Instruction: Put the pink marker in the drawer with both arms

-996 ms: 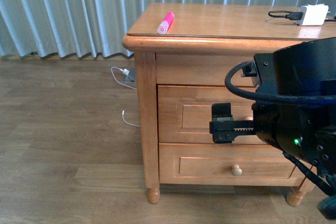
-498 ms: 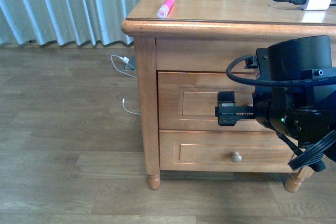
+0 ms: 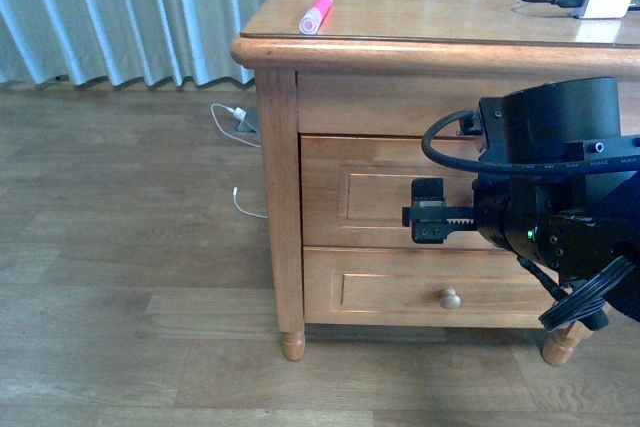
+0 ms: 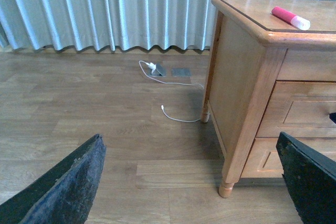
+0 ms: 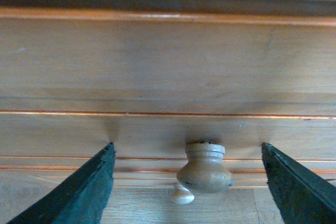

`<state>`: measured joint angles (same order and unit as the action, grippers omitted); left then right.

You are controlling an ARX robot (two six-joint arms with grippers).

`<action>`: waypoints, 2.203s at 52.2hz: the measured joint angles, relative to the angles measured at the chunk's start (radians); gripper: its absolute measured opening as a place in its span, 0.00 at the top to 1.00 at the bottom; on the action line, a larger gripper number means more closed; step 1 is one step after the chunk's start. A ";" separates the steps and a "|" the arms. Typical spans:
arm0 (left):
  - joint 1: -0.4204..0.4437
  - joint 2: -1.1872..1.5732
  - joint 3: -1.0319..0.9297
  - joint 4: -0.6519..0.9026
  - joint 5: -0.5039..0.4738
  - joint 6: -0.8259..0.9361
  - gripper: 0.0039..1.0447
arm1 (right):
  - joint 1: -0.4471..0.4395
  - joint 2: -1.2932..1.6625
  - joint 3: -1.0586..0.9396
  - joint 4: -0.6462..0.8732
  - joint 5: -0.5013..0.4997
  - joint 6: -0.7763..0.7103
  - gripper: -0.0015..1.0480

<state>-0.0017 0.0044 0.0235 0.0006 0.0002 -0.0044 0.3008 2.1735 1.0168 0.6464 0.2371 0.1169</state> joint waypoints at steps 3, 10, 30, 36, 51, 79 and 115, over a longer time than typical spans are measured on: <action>0.000 0.000 0.000 0.000 0.000 0.000 0.06 | 0.000 0.002 0.000 0.000 0.000 0.000 0.30; 0.000 0.000 0.000 0.000 0.000 0.000 0.06 | 0.000 0.005 0.000 0.000 -0.001 0.000 0.50; 0.000 0.000 0.000 0.000 0.000 0.000 0.06 | -0.002 -0.033 -0.043 -0.032 -0.024 -0.004 0.78; 0.000 0.000 0.000 0.000 0.000 0.000 0.06 | 0.009 -0.094 -0.100 -0.093 -0.035 0.013 0.78; 0.000 0.000 0.000 0.000 0.000 0.000 0.06 | 0.073 -0.332 -0.325 -0.269 -0.053 0.043 0.79; 0.000 0.000 0.000 0.000 0.000 0.000 0.06 | 0.152 -0.756 -0.634 -0.396 -0.115 0.135 0.28; 0.000 0.000 0.000 0.000 0.000 0.000 0.06 | 0.006 -1.691 -0.674 -0.944 -0.193 0.099 0.08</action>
<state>-0.0017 0.0044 0.0235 0.0006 0.0002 -0.0044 0.3073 0.4828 0.3431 -0.2974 0.0441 0.2161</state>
